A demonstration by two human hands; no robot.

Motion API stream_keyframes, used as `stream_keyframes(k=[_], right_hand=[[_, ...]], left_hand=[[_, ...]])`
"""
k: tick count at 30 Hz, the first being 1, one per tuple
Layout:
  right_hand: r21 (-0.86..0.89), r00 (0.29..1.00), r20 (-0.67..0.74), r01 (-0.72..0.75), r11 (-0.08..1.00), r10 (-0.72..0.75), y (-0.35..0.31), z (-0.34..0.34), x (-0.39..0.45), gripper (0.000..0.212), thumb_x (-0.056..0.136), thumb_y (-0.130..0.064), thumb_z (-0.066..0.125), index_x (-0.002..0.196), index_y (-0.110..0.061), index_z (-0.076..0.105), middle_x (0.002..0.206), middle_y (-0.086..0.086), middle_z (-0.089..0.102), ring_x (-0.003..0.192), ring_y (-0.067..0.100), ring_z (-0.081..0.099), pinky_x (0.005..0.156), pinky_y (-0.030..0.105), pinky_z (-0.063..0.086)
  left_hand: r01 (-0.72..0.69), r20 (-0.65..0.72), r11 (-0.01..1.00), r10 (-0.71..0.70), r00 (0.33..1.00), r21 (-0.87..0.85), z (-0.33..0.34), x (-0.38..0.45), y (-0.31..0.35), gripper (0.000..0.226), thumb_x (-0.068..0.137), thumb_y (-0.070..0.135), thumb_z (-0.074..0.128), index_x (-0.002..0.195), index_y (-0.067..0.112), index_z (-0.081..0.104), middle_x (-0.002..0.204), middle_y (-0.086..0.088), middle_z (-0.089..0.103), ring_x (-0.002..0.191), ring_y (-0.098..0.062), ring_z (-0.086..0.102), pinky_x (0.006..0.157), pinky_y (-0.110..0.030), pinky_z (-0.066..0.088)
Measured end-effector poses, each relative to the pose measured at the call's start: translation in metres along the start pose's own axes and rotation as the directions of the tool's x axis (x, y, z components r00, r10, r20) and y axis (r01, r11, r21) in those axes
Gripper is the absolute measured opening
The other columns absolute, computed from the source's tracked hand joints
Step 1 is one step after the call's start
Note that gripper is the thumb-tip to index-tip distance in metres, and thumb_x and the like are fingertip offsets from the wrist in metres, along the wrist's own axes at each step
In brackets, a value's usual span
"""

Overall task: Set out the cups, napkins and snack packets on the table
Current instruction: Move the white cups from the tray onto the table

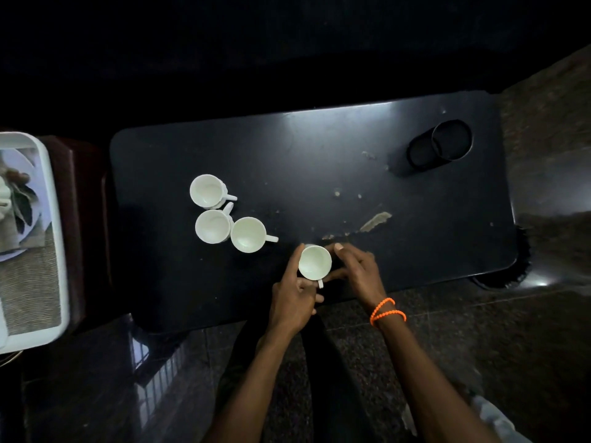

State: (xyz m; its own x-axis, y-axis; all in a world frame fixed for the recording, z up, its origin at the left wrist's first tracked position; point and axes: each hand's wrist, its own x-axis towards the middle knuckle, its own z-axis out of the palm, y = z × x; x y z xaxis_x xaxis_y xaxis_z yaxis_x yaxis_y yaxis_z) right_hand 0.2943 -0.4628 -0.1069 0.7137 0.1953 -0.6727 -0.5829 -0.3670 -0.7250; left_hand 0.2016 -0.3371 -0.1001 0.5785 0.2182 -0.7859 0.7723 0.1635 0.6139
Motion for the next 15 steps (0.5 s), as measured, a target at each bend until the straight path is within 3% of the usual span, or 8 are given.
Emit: stream_keyframes(k=[2, 5, 11, 15], right_hand=[[-0.002, 1.000, 0.009, -0.013, 1.000, 0.013, 0.002, -0.002, -0.004, 0.032, 0.095, -0.037, 0.056, 0.100, -0.013, 0.077, 0.104, 0.010, 0.076, 0.081, 0.036, 0.077, 0.073, 0.049, 0.063], [-0.010, 0.999, 0.025, -0.027, 1.000, 0.027, 0.008, -0.005, -0.007, 0.039, 0.088, -0.047, 0.058, 0.100, -0.015, 0.077, 0.104, 0.008, 0.076, 0.081, 0.034, 0.077, 0.079, 0.057, 0.063], [-0.019, 1.000, 0.024, -0.008, 1.000, 0.008, 0.011, -0.003, -0.013, 0.035, 0.089, -0.045, 0.058, 0.098, -0.017, 0.077, 0.102, 0.006, 0.076, 0.082, 0.031, 0.077, 0.077, 0.059, 0.063], [-0.033, 1.000, 0.016, -0.002, 0.999, 0.003, 0.010, -0.001, -0.018, 0.029, 0.095, -0.034, 0.056, 0.099, -0.014, 0.076, 0.100, 0.006, 0.076, 0.079, 0.034, 0.076, 0.069, 0.046, 0.063]], left_hand=[[-0.013, 0.001, 0.999, 0.013, 1.000, 0.033, 0.002, -0.002, -0.004, 0.087, 0.092, 0.009, 0.053, 0.140, 0.077, 0.028, 0.086, 0.007, 0.079, 0.070, -0.010, 0.079, 0.050, -0.025, 0.056], [-0.027, 0.000, 0.997, 0.027, 1.000, 0.067, 0.004, -0.006, -0.010, 0.089, 0.092, 0.009, 0.053, 0.136, 0.081, 0.026, 0.086, 0.008, 0.079, 0.068, -0.009, 0.078, 0.048, -0.027, 0.057], [-0.043, -0.010, 0.997, 0.043, 0.999, 0.064, 0.004, -0.010, -0.019, 0.092, 0.090, 0.009, 0.052, 0.136, 0.083, 0.024, 0.088, 0.009, 0.079, 0.068, -0.010, 0.078, 0.048, -0.028, 0.056], [-0.036, -0.007, 0.995, 0.037, 0.999, 0.089, 0.001, -0.011, -0.026, 0.096, 0.088, 0.007, 0.052, 0.136, 0.084, 0.019, 0.089, 0.009, 0.081, 0.070, -0.007, 0.078, 0.058, -0.031, 0.060]])
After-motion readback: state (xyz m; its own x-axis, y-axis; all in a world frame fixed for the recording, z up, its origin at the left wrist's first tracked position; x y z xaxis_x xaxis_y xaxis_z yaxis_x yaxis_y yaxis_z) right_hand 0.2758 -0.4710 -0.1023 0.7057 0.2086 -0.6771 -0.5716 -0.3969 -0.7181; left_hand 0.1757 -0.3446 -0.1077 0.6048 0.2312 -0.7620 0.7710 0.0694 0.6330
